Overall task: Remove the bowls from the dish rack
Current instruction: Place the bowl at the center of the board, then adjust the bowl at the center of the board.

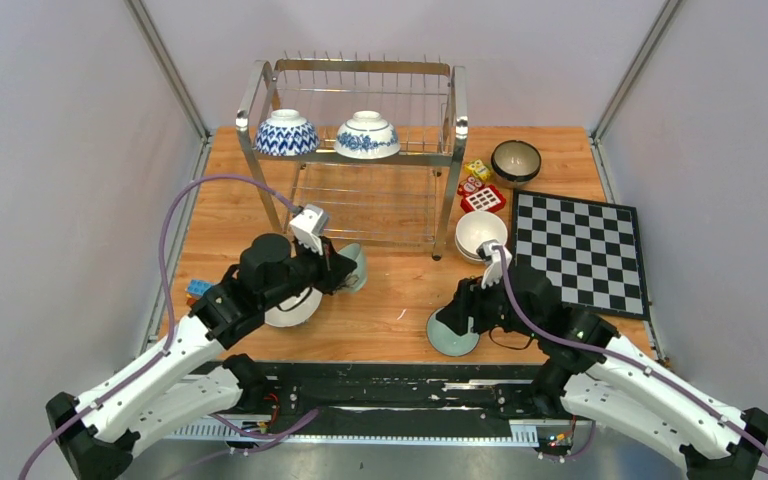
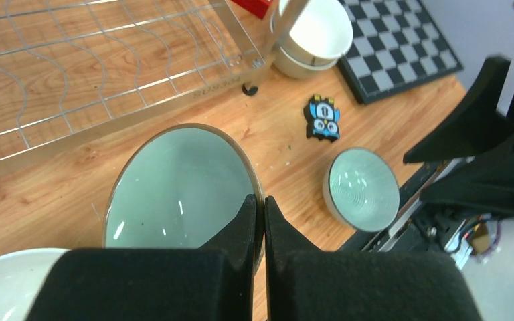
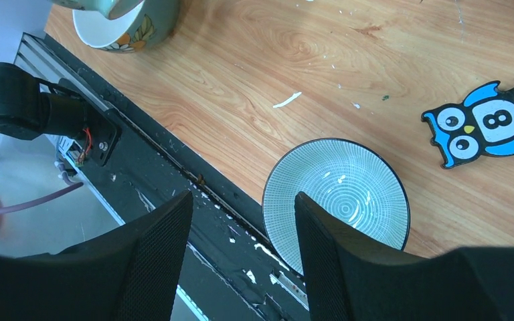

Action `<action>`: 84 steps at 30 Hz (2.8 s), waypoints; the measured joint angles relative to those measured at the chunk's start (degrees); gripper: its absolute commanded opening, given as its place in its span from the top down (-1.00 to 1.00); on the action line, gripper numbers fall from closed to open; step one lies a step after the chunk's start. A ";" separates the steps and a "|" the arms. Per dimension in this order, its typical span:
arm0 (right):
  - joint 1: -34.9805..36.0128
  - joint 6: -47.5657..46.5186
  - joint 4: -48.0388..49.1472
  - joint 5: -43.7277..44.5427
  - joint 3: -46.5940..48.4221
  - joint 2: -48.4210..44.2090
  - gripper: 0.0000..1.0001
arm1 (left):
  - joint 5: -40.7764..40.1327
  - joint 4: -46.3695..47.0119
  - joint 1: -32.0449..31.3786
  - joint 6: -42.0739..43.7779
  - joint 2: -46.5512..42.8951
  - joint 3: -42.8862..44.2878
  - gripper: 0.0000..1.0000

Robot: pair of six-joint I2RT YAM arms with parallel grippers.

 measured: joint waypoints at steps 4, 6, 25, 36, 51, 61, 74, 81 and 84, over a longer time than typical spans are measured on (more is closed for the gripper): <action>0.00 -0.31 -1.46 0.04 0.61 1.03 -0.23 | -3.21 -1.60 -5.68 4.52 2.27 1.27 1.00; 0.00 -0.28 -1.81 0.02 0.92 1.92 -0.24 | -4.42 -1.97 -7.41 6.19 2.99 1.27 1.00; 0.00 -0.26 -2.32 3.10 1.49 3.54 -0.25 | -17.16 2.45 -23.37 24.72 5.25 -3.87 1.00; 0.00 0.09 -2.54 3.91 0.17 1.97 -0.25 | -20.11 7.54 -26.88 26.43 12.33 -7.15 1.00; 0.00 0.81 -3.15 3.23 0.46 4.50 -0.25 | -23.02 15.10 -32.33 26.58 16.63 -9.16 1.00; 0.00 -1.36 -3.23 -0.72 4.46 14.69 -0.26 | -24.74 16.96 -32.65 23.67 14.49 -12.28 1.00; 0.00 -7.15 -2.45 -3.93 18.32 35.23 -0.20 | -31.43 8.76 -32.87 7.04 -2.12 -13.64 -0.54; 0.26 -8.46 -1.95 -5.18 22.10 45.75 -0.03 | -35.34 -2.14 -32.94 -3.43 -10.38 -13.51 -1.00; 0.70 -8.44 -1.81 -5.68 22.84 48.70 -0.03 | -37.00 -7.37 -32.94 -7.63 -12.41 -13.25 -1.00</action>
